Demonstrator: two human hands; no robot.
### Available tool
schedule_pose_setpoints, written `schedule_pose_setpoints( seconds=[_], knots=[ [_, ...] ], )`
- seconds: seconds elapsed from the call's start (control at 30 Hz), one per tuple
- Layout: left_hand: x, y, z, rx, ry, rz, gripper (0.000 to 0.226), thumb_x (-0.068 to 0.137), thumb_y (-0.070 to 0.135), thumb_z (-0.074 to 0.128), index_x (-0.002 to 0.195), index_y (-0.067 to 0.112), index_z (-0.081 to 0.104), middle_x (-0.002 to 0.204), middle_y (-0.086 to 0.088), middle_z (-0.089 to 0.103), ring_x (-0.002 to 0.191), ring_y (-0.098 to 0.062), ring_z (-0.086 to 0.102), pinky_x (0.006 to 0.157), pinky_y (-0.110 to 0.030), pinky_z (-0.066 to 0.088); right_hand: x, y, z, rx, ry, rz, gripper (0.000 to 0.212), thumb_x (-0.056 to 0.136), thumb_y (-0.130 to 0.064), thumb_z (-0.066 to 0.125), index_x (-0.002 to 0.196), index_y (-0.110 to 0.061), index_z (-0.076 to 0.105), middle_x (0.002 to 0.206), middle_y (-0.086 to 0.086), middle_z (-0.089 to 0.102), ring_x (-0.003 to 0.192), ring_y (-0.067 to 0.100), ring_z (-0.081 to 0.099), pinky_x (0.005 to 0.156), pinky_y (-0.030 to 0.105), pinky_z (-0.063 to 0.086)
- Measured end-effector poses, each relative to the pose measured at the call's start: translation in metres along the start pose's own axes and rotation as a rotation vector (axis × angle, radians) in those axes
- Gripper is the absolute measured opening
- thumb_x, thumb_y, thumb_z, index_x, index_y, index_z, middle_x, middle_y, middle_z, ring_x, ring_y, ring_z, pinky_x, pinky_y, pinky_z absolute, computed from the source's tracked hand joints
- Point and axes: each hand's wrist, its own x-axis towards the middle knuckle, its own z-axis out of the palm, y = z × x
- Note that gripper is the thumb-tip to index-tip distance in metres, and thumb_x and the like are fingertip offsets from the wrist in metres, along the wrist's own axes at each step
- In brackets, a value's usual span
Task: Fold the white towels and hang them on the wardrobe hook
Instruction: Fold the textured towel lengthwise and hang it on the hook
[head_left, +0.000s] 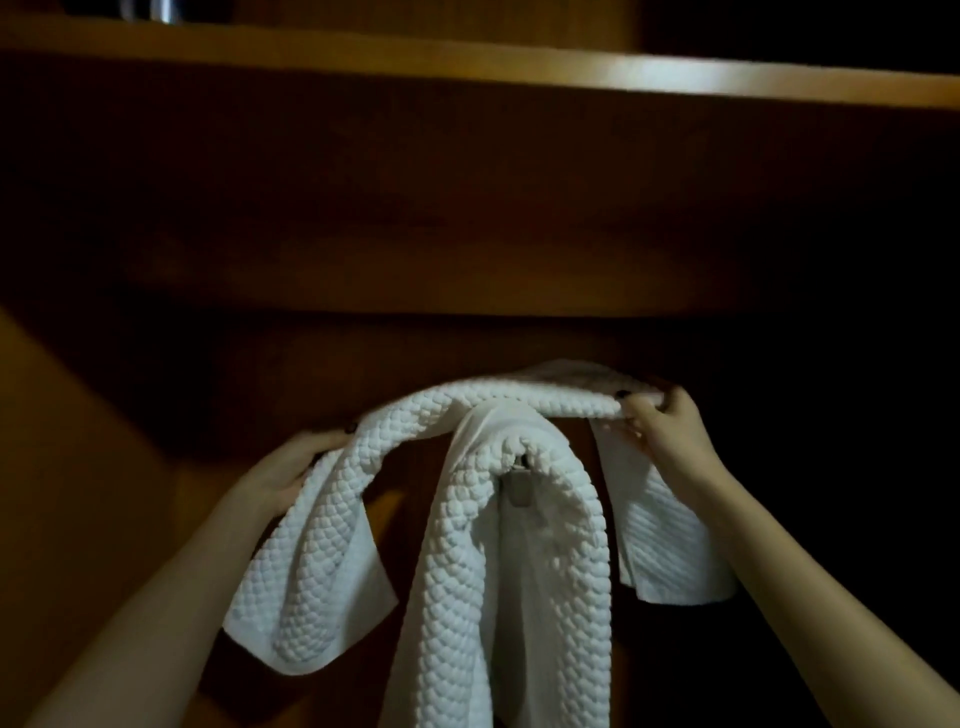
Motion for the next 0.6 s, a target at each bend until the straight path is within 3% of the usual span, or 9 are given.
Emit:
schedule_pose_setpoints(
  seconds=[0.07, 0.13, 0.23, 0.3, 0.4, 0.5, 0.6],
  knots=[
    [0.002, -0.025, -0.006, 0.018, -0.068, -0.007, 0.032, 0.071, 0.016, 0.079, 0.095, -0.002, 0.067, 0.085, -0.015, 0.065, 0.071, -0.021, 0.064, 0.063, -0.031, 0.054, -0.018, 0.016, -0.003, 0.124, -0.008, 0.133, 0.028, 0.097, -0.007, 0.055, 0.121, 0.003, 0.046, 0.100, 0.016, 0.060, 0.076, 0.014, 0.072, 0.073, 0.040, 0.062],
    [0.000, -0.046, -0.002, -0.056, -0.081, -0.003, 0.041, 0.079, 0.013, 0.072, 0.116, 0.001, 0.061, 0.108, -0.017, 0.066, 0.093, -0.026, 0.064, 0.082, -0.038, 0.054, -0.040, 0.030, -0.006, 0.216, -0.102, 0.274, 0.034, 0.095, -0.010, 0.060, 0.126, 0.001, 0.050, 0.109, 0.017, 0.066, 0.089, 0.020, 0.073, 0.064, 0.037, 0.061],
    [-0.008, -0.060, 0.018, -0.103, -0.033, 0.016, 0.040, 0.078, 0.009, 0.070, 0.116, 0.015, 0.061, 0.113, -0.011, 0.067, 0.101, -0.024, 0.064, 0.088, -0.039, 0.052, -0.069, 0.036, -0.010, 0.121, -0.263, 0.325, 0.037, 0.092, -0.009, 0.061, 0.129, -0.007, 0.054, 0.104, 0.016, 0.072, 0.089, 0.028, 0.072, 0.066, 0.037, 0.058],
    [-0.015, -0.065, 0.025, -0.040, 0.016, 0.065, 0.034, 0.078, 0.010, 0.067, 0.112, 0.017, 0.062, 0.112, -0.011, 0.066, 0.098, -0.023, 0.064, 0.082, -0.035, 0.054, -0.082, 0.033, -0.013, 0.044, -0.254, 0.212, 0.041, 0.093, -0.003, 0.057, 0.129, -0.021, 0.052, 0.093, 0.014, 0.074, 0.077, 0.028, 0.072, 0.063, 0.033, 0.059],
    [-0.028, -0.064, 0.032, 0.116, 0.281, 0.298, 0.021, 0.089, 0.006, 0.060, 0.104, 0.020, 0.062, 0.112, -0.009, 0.064, 0.098, -0.019, 0.060, 0.076, -0.026, 0.048, -0.086, 0.020, -0.021, -0.218, -0.192, -0.078, 0.044, 0.095, 0.000, 0.052, 0.122, -0.034, 0.059, 0.085, 0.008, 0.070, 0.065, 0.017, 0.063, 0.062, 0.027, 0.053],
    [-0.047, -0.053, 0.057, 0.225, 0.348, 0.657, 0.026, 0.090, -0.003, 0.055, 0.098, 0.020, 0.064, 0.110, -0.003, 0.065, 0.099, -0.007, 0.061, 0.082, -0.016, 0.047, -0.072, 0.011, -0.021, -0.442, -0.256, -0.232, 0.037, 0.095, -0.005, 0.053, 0.107, -0.036, 0.069, 0.109, -0.004, 0.061, 0.092, 0.001, 0.059, 0.081, 0.011, 0.046],
    [-0.057, -0.045, 0.083, 0.505, 0.177, 0.775, 0.041, 0.089, -0.008, 0.054, 0.094, 0.029, 0.072, 0.118, 0.003, 0.060, 0.110, -0.002, 0.055, 0.089, -0.010, 0.043, -0.062, 0.003, -0.006, -0.470, -0.374, -0.246, 0.039, 0.097, -0.005, 0.050, 0.105, -0.040, 0.066, 0.119, -0.013, 0.055, 0.105, -0.013, 0.052, 0.086, 0.004, 0.040]
  ],
)
